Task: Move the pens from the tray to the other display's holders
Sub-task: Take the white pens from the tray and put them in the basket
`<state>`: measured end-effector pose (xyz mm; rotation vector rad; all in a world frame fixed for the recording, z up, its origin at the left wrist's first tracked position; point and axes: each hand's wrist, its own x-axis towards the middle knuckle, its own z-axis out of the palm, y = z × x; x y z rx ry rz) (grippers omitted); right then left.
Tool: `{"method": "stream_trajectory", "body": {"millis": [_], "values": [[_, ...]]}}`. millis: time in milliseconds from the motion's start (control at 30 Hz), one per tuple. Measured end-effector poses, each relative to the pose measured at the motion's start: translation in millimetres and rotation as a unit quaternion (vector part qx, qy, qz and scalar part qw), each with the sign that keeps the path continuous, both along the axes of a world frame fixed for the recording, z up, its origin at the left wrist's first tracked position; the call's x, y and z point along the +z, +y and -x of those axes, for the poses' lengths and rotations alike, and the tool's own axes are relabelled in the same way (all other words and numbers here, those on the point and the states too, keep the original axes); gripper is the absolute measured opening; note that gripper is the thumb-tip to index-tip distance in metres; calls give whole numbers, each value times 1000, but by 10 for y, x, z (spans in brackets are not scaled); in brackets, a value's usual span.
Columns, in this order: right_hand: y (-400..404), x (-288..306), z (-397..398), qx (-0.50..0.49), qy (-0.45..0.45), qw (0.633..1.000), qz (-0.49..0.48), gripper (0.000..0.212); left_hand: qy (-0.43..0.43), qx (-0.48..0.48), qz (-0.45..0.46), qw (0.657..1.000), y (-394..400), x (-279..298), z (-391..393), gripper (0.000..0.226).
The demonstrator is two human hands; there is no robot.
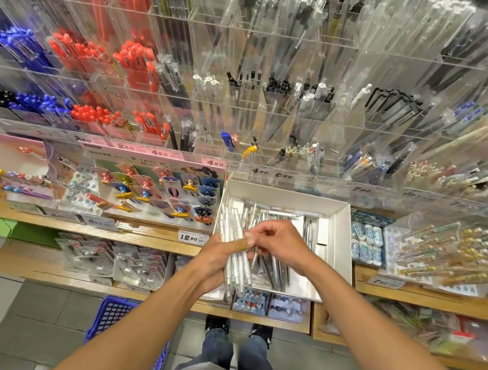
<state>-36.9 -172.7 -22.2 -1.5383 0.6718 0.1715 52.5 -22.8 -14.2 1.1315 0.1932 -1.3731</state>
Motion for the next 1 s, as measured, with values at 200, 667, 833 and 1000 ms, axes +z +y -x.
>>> {"method": "stream_trajectory", "body": {"millis": [200, 667, 833, 1000], "values": [[-552, -368, -141, -46, 113, 931, 343, 19, 22, 51, -34, 998, 6, -45, -60, 82], [-749, -611, -56, 263, 189, 705, 631, 35, 12, 62, -47, 997, -15, -139, -64, 85], [-706, -647, 8, 258, 213, 724, 603, 32, 11, 69, -55, 996, -37, -157, -25, 85], [-612, -551, 246, 168, 268, 823, 471, 12, 27, 87, -49, 995, -65, -112, 12, 104]]}}
